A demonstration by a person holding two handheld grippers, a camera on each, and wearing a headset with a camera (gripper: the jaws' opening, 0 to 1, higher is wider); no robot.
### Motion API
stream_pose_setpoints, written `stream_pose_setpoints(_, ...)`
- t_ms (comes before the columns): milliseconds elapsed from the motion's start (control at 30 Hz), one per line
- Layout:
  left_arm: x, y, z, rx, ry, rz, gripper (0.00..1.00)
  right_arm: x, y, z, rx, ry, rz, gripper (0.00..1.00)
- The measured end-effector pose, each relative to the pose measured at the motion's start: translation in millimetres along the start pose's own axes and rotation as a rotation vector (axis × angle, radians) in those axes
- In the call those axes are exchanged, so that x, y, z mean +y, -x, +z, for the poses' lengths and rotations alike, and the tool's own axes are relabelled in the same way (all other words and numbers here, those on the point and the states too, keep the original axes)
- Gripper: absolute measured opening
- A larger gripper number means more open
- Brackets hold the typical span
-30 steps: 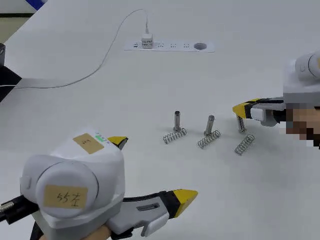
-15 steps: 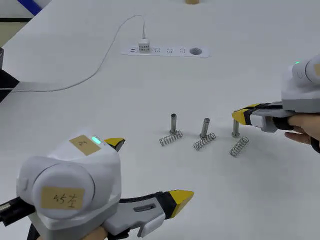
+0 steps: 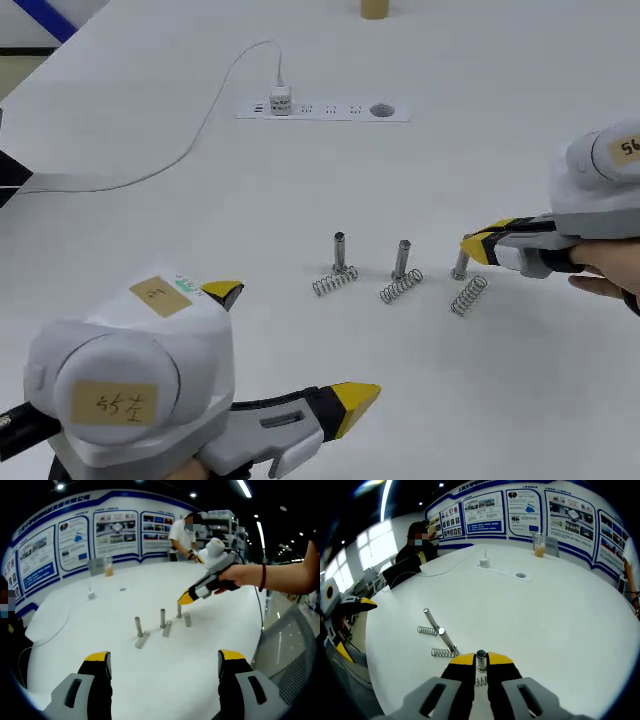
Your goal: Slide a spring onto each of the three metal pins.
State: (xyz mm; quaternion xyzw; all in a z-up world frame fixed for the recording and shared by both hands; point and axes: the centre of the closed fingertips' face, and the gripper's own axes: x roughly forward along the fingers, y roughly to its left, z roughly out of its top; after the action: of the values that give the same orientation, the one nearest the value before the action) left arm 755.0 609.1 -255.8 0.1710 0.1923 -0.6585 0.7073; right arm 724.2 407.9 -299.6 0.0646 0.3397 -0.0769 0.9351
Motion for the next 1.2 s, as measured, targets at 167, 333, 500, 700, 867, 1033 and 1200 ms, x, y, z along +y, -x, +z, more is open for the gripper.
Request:
stream_pose_setpoints(167, 0.1, 1.4, 1.0, -0.004, -0.001, 0.003, 0.9, 0.7, 1.0, -1.0, 0.009, 0.016, -0.003, 0.09)
stream_pose_setpoints(333, 0.9, 2.4, 0.9, -0.005, -0.001, 0.005, 0.9, 2.3, 1.0, -1.2, 0.019, 0.053, -0.006, 0.09)
stream_pose_setpoints(500, 1.4, 3.4, 1.0, -0.008, -0.005, 0.008, 0.89, 3.1, 2.0, -2.2, 0.033, 0.081, -0.013, 0.09)
stream_pose_setpoints(700, 2.7, 4.3, 0.8, -0.007, -0.008, 0.013, 0.9, 3.4, 3.2, -3.2, 0.045, 0.093, -0.017, 0.09)
stream_pose_setpoints(867, 4.0, 4.9, 2.2, -0.016, -0.004, 0.015, 0.9, 3.0, 4.3, -1.6, 0.039, 0.083, -0.023, 0.1)
stream_pose_setpoints(1033, 5.1, 5.0, 4.2, -0.025, -0.005, 0.013, 0.9, 2.5, 6.2, 3.3, 0.017, 0.083, -0.023, 0.18)
stream_pose_setpoints(1200, 9.3, 3.9, 6.0, -0.024, -0.013, 0.016, 0.89, 5.5, 10.8, 6.8, -0.004, 0.063, -0.009, 0.23)
